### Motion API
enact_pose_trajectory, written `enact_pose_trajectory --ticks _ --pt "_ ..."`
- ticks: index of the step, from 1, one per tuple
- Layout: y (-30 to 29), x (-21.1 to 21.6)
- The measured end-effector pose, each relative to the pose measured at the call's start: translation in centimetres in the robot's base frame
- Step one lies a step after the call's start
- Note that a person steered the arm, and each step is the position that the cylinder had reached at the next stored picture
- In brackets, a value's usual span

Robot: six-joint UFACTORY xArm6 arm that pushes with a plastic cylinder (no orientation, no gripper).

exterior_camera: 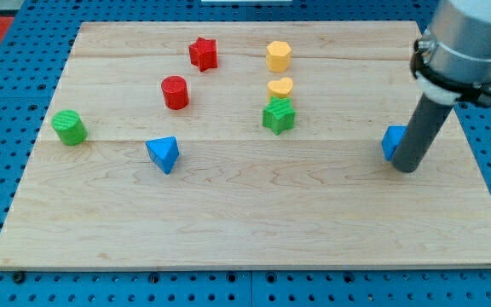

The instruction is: Move the blue triangle bottom left to the green star

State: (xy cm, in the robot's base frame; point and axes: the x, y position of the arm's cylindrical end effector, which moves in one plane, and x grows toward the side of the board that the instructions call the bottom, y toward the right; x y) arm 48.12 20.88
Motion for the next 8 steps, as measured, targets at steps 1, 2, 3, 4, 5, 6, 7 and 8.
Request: enact_pose_trajectory --ticks 1,2,3,4,5,6,7,8 --pt "1.8 -1.9" --pt "2.9 -3.7" --pt "2.8 -2.8" --pt "-1.8 2.5" --pt "-7.7 5.6" --pt "-13.8 7.9" --pt "-18.6 8.1" --pt "-26.5 8.6"
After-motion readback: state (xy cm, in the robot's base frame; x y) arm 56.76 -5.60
